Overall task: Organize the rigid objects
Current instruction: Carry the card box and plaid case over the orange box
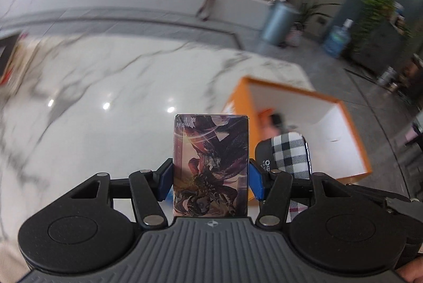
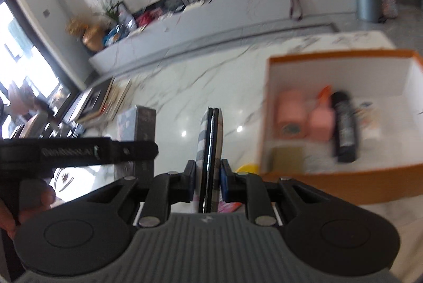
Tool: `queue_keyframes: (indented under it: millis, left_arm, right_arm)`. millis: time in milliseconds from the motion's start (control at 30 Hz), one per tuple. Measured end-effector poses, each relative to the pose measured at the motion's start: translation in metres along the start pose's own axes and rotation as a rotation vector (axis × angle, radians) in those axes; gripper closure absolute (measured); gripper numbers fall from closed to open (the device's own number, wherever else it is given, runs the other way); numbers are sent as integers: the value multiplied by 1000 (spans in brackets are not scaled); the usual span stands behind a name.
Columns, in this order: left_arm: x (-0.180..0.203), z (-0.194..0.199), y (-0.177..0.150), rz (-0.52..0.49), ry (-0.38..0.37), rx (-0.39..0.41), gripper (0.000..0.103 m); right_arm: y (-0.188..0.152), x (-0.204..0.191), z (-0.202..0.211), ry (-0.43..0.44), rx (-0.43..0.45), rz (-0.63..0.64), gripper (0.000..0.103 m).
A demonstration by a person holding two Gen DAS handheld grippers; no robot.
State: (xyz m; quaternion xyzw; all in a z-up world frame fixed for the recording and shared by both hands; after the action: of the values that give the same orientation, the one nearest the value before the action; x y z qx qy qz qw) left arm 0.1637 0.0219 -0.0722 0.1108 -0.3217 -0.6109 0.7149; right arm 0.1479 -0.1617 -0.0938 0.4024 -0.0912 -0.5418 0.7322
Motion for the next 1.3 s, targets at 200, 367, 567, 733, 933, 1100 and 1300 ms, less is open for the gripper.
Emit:
queue_keyframes:
  millis: [200,367,567,733,933,1100,1300]
  left_arm:
    - [63,-34,23,-88,-78,-20,38]
    - [99,-69,27,-142,-104,-47,38]
    - [117,-113,29,-167,-103,-89,38]
    - [118,-140,33,-150,-101,-123,38]
    - [119,-164,37,-142,-96,-156,38]
    - [122,-178,36,-146,-98,-172,38]
    - [127,-186,35,-146,-122,-192,38]
  right_arm:
    - [18,60,35,-118,52,-43,84]
    - [24,117,42,-250,26,-69,84]
    - [38,171,30,-321,-14,-71,84]
    - [48,207,-3,-334,-104,-71,84]
    - [57,230,-50,-354,-168,-61,84]
    - [62,243,-76,-390,-202,-36,84]
    - [56,258,-92,-395,-263,-34,83]
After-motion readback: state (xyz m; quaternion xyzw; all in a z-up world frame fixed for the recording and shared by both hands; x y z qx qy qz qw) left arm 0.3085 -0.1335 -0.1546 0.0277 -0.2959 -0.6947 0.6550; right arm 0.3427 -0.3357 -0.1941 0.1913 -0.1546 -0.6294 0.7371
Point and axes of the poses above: each gripper's, at about its wrist camera, not at the fingertips, and z roughly against the way its jaws point, x to its right, y to its top, the point moved 4 cm from there along -z, roughly the way its jaws point, and after that the axes turned 6 degrees about z, right-handed, at the moved point
